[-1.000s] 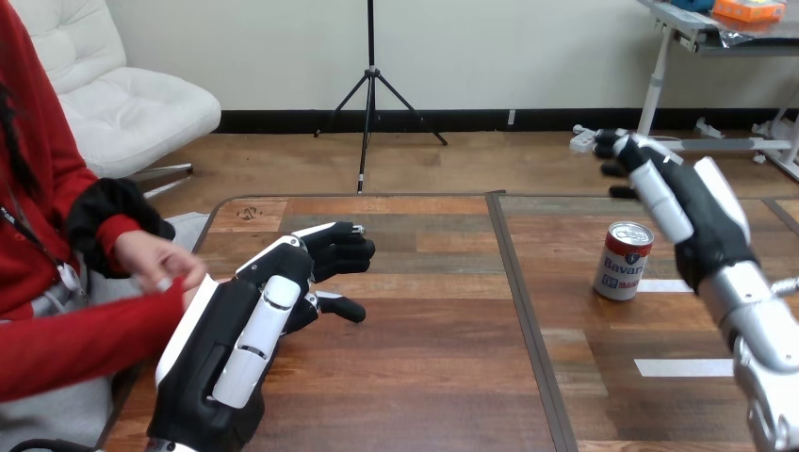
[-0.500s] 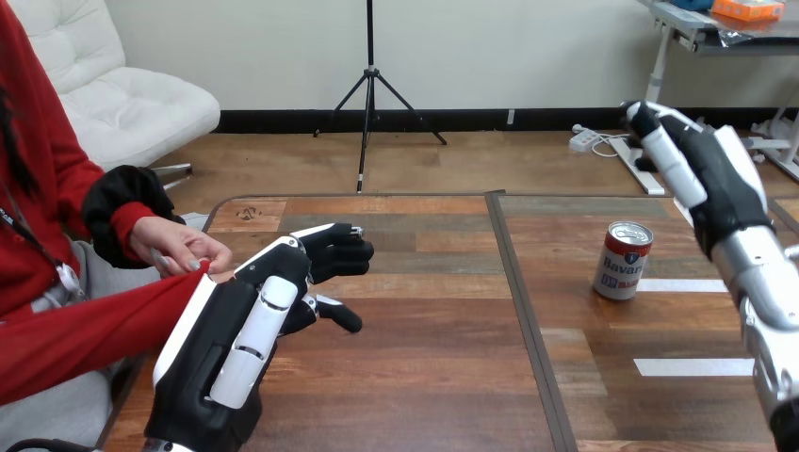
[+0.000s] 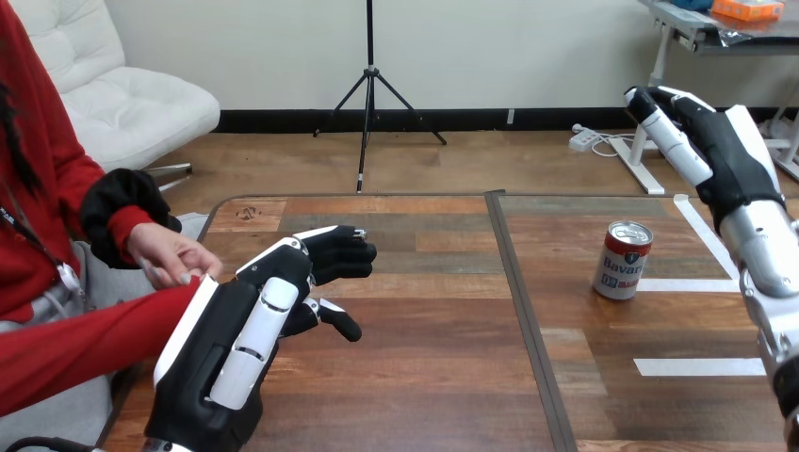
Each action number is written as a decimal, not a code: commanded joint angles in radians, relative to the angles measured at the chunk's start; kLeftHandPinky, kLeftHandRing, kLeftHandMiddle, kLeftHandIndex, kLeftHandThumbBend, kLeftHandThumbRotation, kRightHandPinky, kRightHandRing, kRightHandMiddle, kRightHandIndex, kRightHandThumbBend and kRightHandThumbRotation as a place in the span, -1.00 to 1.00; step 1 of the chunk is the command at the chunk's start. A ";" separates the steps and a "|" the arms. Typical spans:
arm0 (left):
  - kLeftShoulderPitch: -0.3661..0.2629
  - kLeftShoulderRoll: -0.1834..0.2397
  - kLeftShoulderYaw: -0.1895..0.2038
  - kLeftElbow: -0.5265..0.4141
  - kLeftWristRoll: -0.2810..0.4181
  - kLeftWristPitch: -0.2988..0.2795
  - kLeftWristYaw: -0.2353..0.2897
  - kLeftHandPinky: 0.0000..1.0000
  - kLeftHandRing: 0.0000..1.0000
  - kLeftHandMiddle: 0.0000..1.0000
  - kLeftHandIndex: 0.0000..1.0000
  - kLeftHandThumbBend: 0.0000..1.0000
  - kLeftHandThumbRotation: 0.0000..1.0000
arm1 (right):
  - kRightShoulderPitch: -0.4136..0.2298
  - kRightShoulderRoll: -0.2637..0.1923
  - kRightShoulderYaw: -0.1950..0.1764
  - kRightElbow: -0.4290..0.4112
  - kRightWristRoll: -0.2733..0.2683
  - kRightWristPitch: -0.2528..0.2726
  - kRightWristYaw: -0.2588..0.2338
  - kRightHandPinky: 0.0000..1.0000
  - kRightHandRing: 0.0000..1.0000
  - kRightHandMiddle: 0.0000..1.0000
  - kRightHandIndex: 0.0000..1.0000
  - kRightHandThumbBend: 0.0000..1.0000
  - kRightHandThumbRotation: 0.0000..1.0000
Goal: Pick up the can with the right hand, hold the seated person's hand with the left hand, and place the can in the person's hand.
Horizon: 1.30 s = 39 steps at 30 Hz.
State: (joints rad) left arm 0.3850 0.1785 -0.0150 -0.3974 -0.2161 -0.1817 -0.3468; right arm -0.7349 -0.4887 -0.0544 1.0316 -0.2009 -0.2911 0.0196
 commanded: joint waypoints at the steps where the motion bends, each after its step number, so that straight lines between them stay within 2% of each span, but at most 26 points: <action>1: -0.069 0.006 0.017 -0.014 -0.020 -0.018 -0.005 -0.10 0.52 0.49 0.43 0.23 0.85 | -0.136 -0.028 0.023 0.079 -0.028 -0.010 -0.028 0.59 0.75 0.81 0.78 0.98 0.67; 10: -0.069 0.007 0.019 -0.012 -0.017 -0.025 -0.006 -0.11 0.52 0.49 0.44 0.31 0.83 | -0.157 -0.019 0.055 0.139 -0.072 0.040 -0.056 0.49 0.71 0.78 0.83 1.00 0.14; 17: -0.072 0.005 0.020 -0.013 -0.014 -0.020 -0.001 -0.14 0.51 0.49 0.44 0.28 0.83 | -0.152 -0.015 0.068 0.170 -0.083 0.024 -0.072 0.41 0.70 0.77 0.84 1.00 -0.19; 21: -0.072 0.006 0.022 -0.016 -0.021 -0.011 -0.002 -0.17 0.52 0.49 0.43 0.28 0.83 | -0.146 -0.015 0.083 0.186 -0.098 0.025 -0.081 0.44 0.73 0.80 0.84 1.00 -0.25; 26: -0.072 0.004 0.024 -0.014 -0.015 -0.021 0.000 -0.22 0.51 0.48 0.43 0.31 0.82 | -0.137 -0.012 0.084 0.204 -0.096 0.018 -0.087 0.47 0.74 0.81 0.86 1.00 -0.27; 33: -0.072 0.005 0.026 -0.014 -0.015 -0.025 -0.003 -0.33 0.48 0.47 0.41 0.32 0.80 | -0.126 -0.013 0.100 0.224 -0.103 0.034 -0.080 0.50 0.77 0.84 0.91 1.00 -0.26; 39: -0.070 0.006 0.028 -0.016 -0.014 -0.023 -0.003 -0.37 0.47 0.46 0.41 0.34 0.81 | -0.122 -0.009 0.106 0.231 -0.102 0.057 -0.078 0.61 0.85 0.90 0.95 1.00 -0.27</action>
State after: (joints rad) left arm 0.3676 0.1797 0.0042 -0.3974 -0.2262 -0.1819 -0.3498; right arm -0.8254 -0.5009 0.0402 1.2669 -0.2957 -0.2453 -0.0433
